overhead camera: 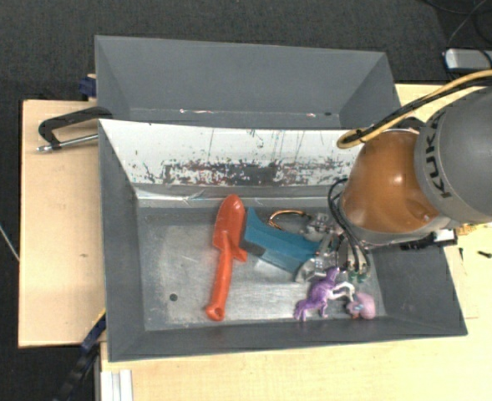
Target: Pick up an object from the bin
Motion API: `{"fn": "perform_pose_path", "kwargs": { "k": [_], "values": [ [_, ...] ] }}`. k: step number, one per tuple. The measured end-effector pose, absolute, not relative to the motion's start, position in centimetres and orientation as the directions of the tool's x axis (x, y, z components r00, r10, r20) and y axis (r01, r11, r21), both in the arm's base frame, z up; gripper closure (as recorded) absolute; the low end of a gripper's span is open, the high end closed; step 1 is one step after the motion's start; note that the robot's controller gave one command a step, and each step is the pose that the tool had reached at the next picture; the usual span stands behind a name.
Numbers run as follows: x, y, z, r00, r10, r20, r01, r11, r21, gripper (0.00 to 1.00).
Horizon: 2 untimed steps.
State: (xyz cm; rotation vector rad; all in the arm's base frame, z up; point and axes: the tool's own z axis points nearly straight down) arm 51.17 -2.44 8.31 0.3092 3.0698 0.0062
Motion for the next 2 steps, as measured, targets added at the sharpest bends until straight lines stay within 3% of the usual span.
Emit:
{"fn": "perform_pose_path", "kwargs": {
  "k": [1, 2],
  "values": [
    [51.2, -2.4, 8.3, -0.978, 0.199, -0.055, 0.199, 0.98, 0.01, 1.0],
    [50.9, -4.1, 21.6, -0.982, 0.19, 0.001, 0.19, 0.982, 0.0, 1.0]
  ]
}}
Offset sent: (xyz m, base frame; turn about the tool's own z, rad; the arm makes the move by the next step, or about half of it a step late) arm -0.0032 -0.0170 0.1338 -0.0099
